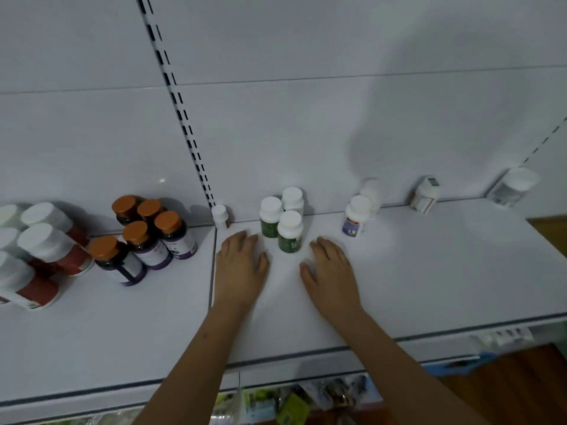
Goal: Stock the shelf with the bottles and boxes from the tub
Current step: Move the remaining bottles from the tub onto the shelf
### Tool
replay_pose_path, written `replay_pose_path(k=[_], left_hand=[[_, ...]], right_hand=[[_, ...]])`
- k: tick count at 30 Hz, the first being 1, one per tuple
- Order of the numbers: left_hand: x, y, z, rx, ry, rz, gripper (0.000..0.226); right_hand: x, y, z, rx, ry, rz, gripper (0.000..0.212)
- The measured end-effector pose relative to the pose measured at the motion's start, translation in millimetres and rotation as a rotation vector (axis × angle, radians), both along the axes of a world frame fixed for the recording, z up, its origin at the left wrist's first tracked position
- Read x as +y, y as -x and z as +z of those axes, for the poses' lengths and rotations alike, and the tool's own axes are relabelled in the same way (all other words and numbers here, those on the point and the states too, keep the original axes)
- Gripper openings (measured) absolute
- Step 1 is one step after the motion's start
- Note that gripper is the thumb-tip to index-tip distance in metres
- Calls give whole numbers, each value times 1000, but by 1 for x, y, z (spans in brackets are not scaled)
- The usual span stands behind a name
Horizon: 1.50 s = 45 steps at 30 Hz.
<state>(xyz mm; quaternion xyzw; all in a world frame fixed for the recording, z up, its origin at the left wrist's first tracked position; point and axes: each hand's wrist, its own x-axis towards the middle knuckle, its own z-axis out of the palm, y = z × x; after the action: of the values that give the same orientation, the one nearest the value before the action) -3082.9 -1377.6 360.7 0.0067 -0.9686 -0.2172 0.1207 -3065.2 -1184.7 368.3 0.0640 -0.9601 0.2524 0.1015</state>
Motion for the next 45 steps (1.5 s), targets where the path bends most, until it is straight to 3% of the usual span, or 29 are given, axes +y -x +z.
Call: replay_pose_path(k=[4, 8, 18, 25, 35, 45], left_hand=[[15, -47, 2, 24, -41, -41, 53], [64, -91, 13, 17, -116, -108, 36], [313, -154, 41, 34, -217, -671, 42], [462, -206, 20, -40, -151, -895, 52], [591, -231, -36, -254, -88, -1002, 54], [681, -140, -99, -418, -112, -882, 47]], right_hand=[[34, -32, 6, -26, 137, 32, 45], [85, -63, 29, 14, 206, 16, 50], [303, -145, 77, 203, 270, -196, 50], [462, -222, 77, 155, 262, -413, 54], [599, -270, 72, 109, 234, -623, 49], [694, -210, 27, -84, 213, -581, 51]])
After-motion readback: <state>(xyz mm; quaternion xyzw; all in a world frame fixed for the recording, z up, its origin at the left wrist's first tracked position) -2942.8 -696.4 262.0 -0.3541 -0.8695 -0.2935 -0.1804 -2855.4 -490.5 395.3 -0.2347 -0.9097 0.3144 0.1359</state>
